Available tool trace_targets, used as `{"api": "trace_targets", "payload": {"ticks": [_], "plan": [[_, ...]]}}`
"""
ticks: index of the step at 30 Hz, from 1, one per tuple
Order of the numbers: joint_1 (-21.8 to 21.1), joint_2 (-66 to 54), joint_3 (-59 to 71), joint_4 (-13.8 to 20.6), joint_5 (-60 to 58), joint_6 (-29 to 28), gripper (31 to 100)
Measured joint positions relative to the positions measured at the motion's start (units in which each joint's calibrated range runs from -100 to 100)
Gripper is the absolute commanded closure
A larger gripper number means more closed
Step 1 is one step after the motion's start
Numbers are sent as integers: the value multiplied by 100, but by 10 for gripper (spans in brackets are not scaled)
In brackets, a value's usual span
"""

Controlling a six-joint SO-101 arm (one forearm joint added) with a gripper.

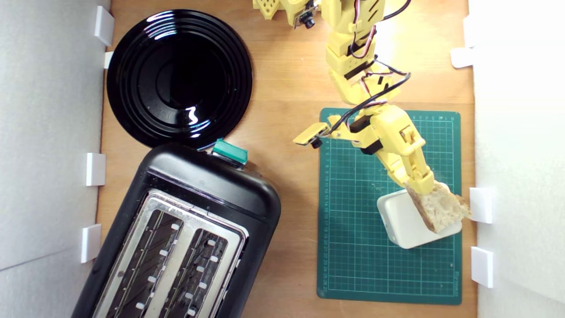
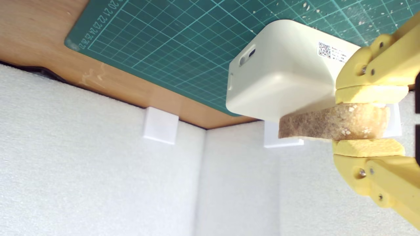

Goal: Pick bread and place in toaster

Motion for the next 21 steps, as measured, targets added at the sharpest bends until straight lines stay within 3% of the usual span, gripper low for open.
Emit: {"api": "trace_targets", "payload": {"ticks": [21], "plan": [[9, -151, 9, 0, -34, 0, 778]]}}
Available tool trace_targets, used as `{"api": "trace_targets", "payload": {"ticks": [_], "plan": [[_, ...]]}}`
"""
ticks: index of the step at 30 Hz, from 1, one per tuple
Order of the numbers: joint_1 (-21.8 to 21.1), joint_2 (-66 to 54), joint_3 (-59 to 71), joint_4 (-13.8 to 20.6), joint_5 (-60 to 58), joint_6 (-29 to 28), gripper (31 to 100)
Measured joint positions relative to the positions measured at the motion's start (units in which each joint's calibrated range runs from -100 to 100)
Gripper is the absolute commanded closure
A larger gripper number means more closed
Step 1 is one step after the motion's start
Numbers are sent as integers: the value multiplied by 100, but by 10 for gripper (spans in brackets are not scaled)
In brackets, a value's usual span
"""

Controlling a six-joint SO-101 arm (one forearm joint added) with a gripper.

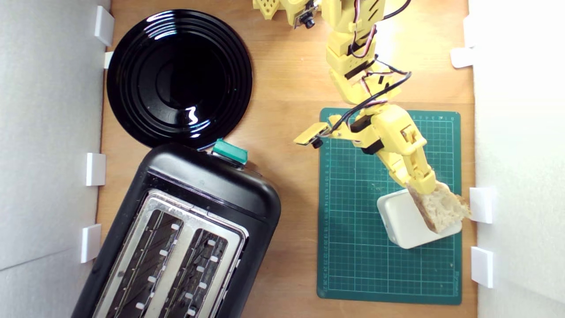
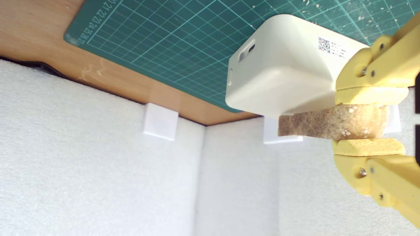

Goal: Pick bread and place in toaster

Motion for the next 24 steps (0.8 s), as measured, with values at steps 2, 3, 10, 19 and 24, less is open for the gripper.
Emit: {"api": "trace_targets", "payload": {"ticks": [2, 3, 10, 19, 24], "plan": [[92, -143, 9, -18, 0, 5, 778], [146, -244, 9, -80, 0, 5, 779], [183, -1126, 9, -27, 653, 5, 776], [494, -2974, 28, -27, 2322, 5, 775], [686, -4082, 37, -27, 3263, 176, 775]]}}
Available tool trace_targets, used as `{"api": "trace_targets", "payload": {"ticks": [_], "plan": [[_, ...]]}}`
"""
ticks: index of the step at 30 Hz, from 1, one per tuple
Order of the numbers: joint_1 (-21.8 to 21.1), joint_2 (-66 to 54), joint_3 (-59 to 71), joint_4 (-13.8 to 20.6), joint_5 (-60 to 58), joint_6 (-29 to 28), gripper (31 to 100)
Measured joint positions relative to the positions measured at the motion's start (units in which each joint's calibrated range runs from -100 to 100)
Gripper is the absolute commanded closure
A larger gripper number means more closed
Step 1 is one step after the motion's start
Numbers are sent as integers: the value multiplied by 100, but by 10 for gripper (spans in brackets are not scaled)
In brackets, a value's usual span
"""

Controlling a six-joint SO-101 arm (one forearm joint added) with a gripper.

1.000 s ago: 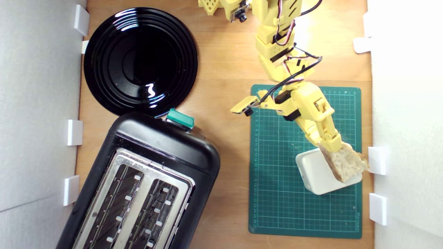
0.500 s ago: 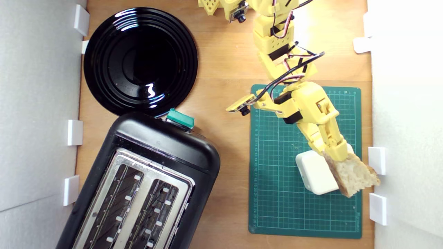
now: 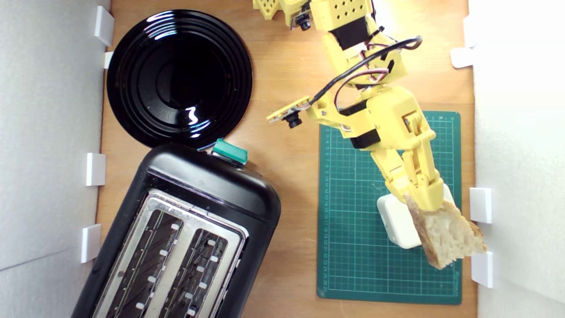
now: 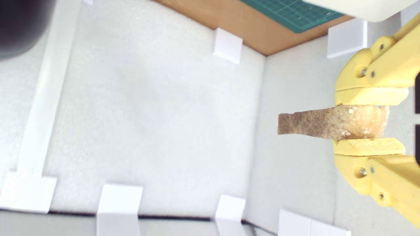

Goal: Pick bread and place in toaster

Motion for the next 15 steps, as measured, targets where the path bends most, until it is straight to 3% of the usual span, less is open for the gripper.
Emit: {"api": "trace_targets", "payload": {"ticks": [7, 15], "plan": [[73, -1193, 0, 0, 924, 543, 782], [595, -2066, -573, -18, 2424, 1045, 782]]}}
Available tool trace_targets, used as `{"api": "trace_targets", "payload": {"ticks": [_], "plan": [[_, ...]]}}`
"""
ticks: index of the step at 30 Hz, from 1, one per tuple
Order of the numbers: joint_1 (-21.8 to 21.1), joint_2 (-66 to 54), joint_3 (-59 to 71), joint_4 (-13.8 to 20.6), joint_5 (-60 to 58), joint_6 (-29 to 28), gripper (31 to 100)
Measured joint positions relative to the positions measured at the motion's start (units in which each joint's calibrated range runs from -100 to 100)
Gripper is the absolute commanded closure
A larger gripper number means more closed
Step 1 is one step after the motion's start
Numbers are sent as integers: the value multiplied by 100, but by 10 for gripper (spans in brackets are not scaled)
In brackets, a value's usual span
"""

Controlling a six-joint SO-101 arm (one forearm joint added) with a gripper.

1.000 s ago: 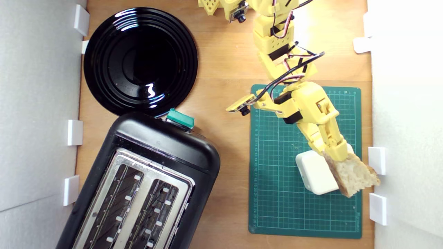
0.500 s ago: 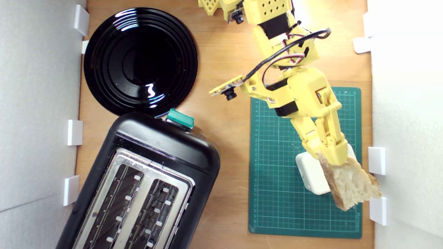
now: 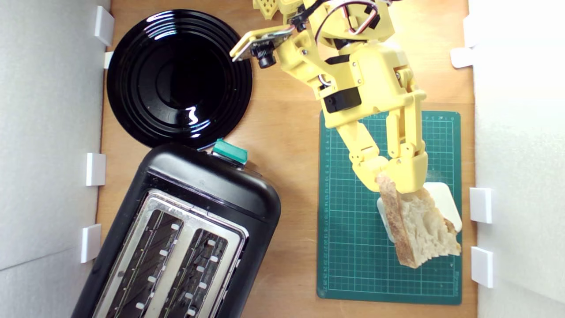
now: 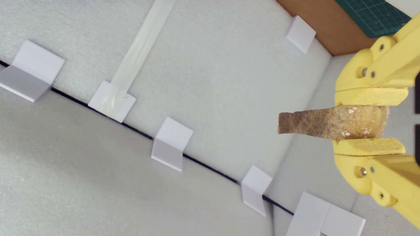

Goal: Pick bread and place in toaster

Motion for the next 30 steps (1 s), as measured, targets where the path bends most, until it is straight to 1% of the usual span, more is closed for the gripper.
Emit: {"api": "trace_targets", "payload": {"ticks": [3, 8, 11, 17, 21, 26, 30], "plan": [[92, -25, -777, -9, 932, 233, 782], [421, -25, -1674, 0, 1898, 533, 782], [549, -25, -2247, 0, 2415, 683, 782], [934, 17, -3264, 0, 2797, 952, 782], [1034, 353, -4013, 0, 2966, 1133, 782], [1098, 857, -5049, 9, 3525, 1511, 782], [1437, 949, -5409, 9, 3627, 1723, 782]]}}
